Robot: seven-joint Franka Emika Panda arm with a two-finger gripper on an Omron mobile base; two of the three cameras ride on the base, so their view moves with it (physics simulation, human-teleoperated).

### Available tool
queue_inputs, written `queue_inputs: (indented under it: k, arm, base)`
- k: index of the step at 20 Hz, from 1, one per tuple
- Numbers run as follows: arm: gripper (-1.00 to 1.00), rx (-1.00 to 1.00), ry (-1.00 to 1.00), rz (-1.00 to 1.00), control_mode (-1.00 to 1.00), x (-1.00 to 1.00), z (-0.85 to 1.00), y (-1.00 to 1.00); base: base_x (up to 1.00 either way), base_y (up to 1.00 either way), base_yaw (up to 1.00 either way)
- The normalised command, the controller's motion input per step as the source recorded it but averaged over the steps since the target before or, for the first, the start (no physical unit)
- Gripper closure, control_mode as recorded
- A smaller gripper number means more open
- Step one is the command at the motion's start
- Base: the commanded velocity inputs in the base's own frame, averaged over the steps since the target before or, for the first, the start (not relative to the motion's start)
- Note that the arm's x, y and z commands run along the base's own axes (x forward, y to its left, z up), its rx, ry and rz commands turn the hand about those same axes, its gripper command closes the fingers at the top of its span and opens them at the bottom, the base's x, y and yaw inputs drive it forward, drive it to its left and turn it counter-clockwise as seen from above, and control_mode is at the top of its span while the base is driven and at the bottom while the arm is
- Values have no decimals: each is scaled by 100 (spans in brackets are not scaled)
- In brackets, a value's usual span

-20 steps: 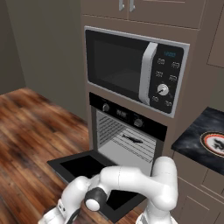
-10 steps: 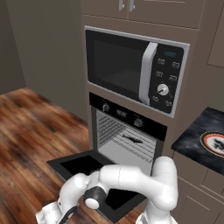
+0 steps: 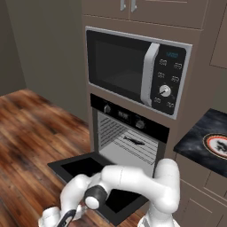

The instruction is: Place the fish on the rack of the oven, and slide the rack back inside. Close the oven door.

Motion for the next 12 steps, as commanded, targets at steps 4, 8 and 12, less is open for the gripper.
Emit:
queue_inputs:
  k: [4,8,12]
  arm:
    - [-100,-35,-32,-34,-100,-23,-5,33]
    - [-100,-36,-30,-34,-100,0,-2,42]
    - [-100,-37,-29,-28,-100,9,-4,37]
  base:
    - [0,0,0]
    - [0,0,0]
    - [0,0,0]
